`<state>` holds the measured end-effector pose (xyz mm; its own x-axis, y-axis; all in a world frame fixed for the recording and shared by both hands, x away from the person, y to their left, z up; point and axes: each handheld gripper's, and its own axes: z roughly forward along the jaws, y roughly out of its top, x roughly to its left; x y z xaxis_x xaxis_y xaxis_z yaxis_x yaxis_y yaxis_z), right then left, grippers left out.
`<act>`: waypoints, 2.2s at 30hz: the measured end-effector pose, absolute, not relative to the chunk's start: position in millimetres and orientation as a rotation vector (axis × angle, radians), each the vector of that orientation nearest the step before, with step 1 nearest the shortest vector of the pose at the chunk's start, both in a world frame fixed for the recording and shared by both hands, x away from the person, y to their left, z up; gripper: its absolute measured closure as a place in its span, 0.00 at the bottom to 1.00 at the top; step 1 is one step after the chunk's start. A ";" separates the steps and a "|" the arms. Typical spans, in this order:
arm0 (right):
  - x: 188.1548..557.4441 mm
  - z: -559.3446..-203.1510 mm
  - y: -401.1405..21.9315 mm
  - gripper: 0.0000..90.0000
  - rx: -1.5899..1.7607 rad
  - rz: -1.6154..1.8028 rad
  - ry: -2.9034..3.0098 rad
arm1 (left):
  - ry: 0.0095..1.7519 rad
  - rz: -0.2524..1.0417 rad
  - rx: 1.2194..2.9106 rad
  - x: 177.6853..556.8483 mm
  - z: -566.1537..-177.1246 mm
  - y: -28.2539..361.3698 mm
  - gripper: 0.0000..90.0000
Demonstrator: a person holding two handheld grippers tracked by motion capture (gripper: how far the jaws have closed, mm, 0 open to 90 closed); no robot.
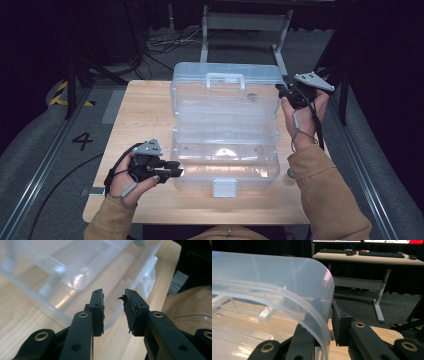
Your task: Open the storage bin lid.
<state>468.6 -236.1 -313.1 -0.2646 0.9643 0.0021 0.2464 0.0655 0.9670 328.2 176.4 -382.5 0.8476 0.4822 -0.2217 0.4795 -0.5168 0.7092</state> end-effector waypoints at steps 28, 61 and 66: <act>489.3 -312.7 -236.6 0.89 1.281 1.245 1.637 | 0.588 -0.045 2.207 335.3 -409.0 163.6 0.76; 521.7 -324.4 -239.1 0.89 1.261 1.260 1.650 | 0.524 0.010 2.294 336.7 -423.6 142.2 0.77; 528.7 -327.5 -239.0 0.89 1.270 1.261 1.649 | 0.517 0.026 2.292 335.7 -424.1 142.1 0.77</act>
<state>528.7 -239.0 -327.5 -0.2804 0.9592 0.0353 0.2856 0.0482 0.9571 335.7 142.1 -424.1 0.9173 0.3733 -0.1386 0.3578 -0.6199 0.6983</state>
